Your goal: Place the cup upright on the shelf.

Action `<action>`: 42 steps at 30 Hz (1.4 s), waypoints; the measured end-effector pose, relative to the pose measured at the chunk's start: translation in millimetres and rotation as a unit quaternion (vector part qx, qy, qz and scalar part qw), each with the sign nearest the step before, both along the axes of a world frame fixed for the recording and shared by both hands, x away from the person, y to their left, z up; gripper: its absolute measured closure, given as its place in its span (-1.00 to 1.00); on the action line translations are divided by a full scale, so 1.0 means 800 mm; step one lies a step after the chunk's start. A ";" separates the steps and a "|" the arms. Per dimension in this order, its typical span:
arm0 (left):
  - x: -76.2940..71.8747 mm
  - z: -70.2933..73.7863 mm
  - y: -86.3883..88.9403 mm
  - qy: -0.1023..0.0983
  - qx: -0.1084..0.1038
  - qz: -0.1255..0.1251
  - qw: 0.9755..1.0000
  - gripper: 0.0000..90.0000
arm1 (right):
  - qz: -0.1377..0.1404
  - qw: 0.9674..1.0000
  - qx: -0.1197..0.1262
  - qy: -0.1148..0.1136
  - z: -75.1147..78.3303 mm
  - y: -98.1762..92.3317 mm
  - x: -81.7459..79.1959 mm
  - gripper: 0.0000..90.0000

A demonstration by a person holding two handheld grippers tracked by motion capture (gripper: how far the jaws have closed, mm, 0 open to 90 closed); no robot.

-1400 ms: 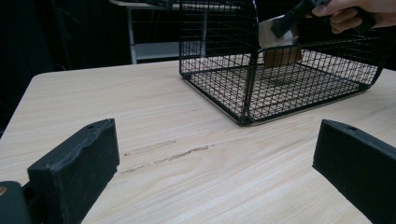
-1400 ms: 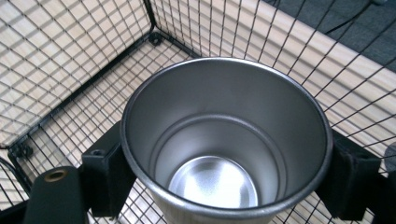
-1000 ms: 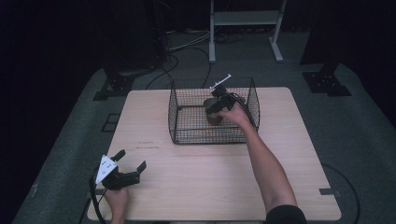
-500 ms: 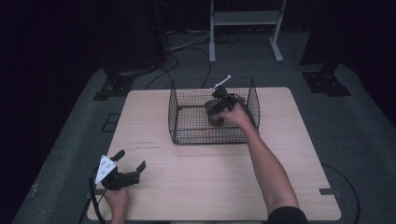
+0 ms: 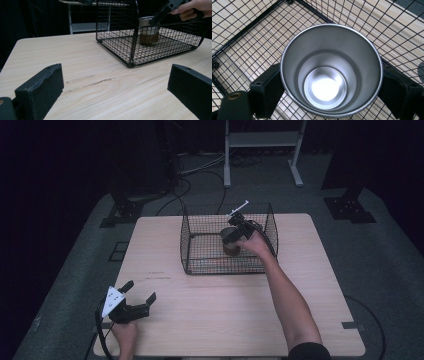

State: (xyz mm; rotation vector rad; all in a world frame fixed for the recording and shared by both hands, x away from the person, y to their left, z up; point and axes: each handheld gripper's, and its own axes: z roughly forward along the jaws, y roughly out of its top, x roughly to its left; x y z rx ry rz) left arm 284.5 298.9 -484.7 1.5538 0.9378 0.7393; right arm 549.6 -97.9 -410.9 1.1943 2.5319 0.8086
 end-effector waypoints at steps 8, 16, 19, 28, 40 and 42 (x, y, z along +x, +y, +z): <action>0.000 0.000 0.000 0.001 0.001 -0.001 1.000 -1.00 | -0.001 1.000 -0.004 -0.001 0.001 0.001 -0.002 -0.73; 0.000 0.000 0.000 0.001 0.002 0.000 1.000 -1.00 | -0.001 1.000 0.004 -0.004 0.004 0.001 -0.004 -0.77; 0.001 0.000 0.000 0.000 0.002 0.000 1.000 -1.00 | -0.002 1.000 0.014 -0.007 0.008 0.000 -0.005 -0.79; 0.001 0.000 -0.001 0.002 0.003 -0.001 1.000 -1.00 | -0.005 0.999 0.023 -0.022 0.020 -0.004 -0.010 -0.81; 0.001 0.000 0.000 0.003 0.003 -0.003 1.000 -1.00 | -0.008 0.997 0.061 -0.051 0.060 -0.014 -0.030 -0.80; 0.001 0.000 -0.001 0.003 0.004 -0.004 1.000 -1.00 | -0.006 0.996 0.064 -0.056 0.064 -0.016 -0.034 -0.80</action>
